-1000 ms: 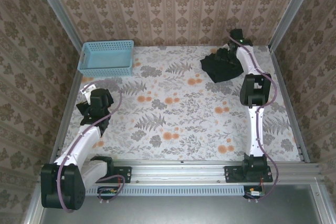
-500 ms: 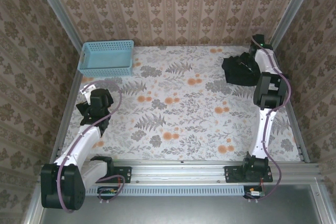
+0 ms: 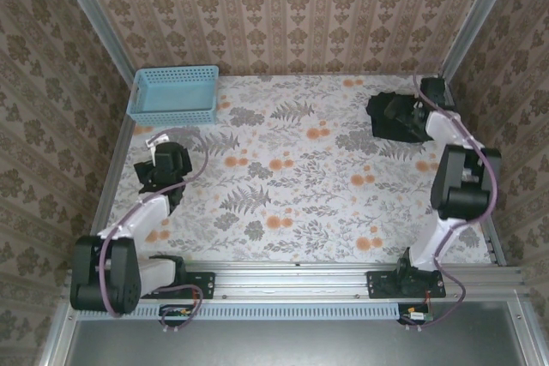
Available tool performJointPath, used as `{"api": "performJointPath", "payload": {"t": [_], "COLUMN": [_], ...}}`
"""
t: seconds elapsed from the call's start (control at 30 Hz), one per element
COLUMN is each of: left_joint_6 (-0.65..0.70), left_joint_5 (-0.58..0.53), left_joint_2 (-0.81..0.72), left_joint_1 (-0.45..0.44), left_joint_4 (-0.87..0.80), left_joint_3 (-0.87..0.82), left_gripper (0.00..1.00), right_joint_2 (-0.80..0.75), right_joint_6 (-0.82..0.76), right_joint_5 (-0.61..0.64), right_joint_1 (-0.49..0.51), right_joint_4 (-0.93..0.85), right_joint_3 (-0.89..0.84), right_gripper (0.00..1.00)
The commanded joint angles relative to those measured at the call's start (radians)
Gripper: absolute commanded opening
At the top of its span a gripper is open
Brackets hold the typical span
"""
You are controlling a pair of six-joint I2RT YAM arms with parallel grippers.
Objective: Fold the inside-out t-shirt
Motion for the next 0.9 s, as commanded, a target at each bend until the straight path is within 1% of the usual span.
{"api": "performJointPath", "payload": {"t": [0.0,0.1,0.13,0.23,0.33,0.37,0.43,0.5,0.57,0.6,0.63,0.67,0.7,0.73,0.8,0.87], "left_joint_6": [0.102,0.145,0.147,0.177,0.2,0.198,0.188,0.165,0.189,0.216,0.22,0.228,0.233,0.22,0.208,0.211], "left_joint_5": [0.067,0.11,0.121,0.154,0.266,0.301,0.359,0.404,0.457,0.466,0.473,0.465,0.456,0.448,0.412,0.405], "left_joint_2": [0.066,0.113,0.114,0.109,0.117,0.123,0.152,0.238,0.325,0.338,0.316,0.321,0.333,0.325,0.33,0.329], "left_joint_1": [0.0,0.005,0.008,0.02,0.063,0.077,0.111,0.142,0.142,0.131,0.12,0.112,0.111,0.113,0.116,0.109], "left_joint_4": [0.119,0.23,0.224,0.31,0.45,0.495,0.615,0.733,0.834,0.864,0.804,0.798,0.821,0.794,0.74,0.722], "left_joint_3": [-0.002,-0.036,-0.033,-0.066,-0.11,-0.124,-0.159,-0.178,-0.187,-0.186,-0.176,-0.172,-0.171,-0.162,-0.131,-0.122], "left_gripper": [1.0,1.0,1.0,1.0,1.0,1.0,1.0,1.0,1.0,1.0,1.0,1.0,1.0,1.0,1.0,1.0], "right_joint_2": [-0.122,-0.2,-0.212,-0.237,-0.237,-0.231,-0.246,-0.263,-0.276,-0.276,-0.259,-0.232,-0.237,-0.252,-0.242,-0.241], "right_joint_6": [-0.062,-0.147,-0.17,-0.278,-0.358,-0.374,-0.386,-0.396,-0.405,-0.408,-0.403,-0.4,-0.395,-0.393,-0.395,-0.396], "right_joint_5": [0.006,0.06,0.072,0.136,0.179,0.175,0.146,0.119,0.091,0.093,0.102,0.11,0.117,0.127,0.131,0.137], "right_joint_1": [0.009,0.054,0.073,0.145,0.211,0.219,0.221,0.219,0.218,0.219,0.22,0.219,0.219,0.219,0.222,0.224], "right_joint_4": [0.259,0.378,0.407,0.525,0.695,0.773,0.828,0.908,1.016,1.085,1.162,1.233,1.214,1.168,1.189,1.188], "right_joint_3": [-0.208,-0.37,-0.406,-0.503,-0.596,-0.63,-0.671,-0.723,-0.792,-0.827,-0.863,-0.886,-0.888,-0.873,-0.876,-0.875], "right_gripper": [1.0,1.0,1.0,1.0,1.0,1.0,1.0,1.0,1.0,1.0,1.0,1.0,1.0,1.0,1.0,1.0]}}
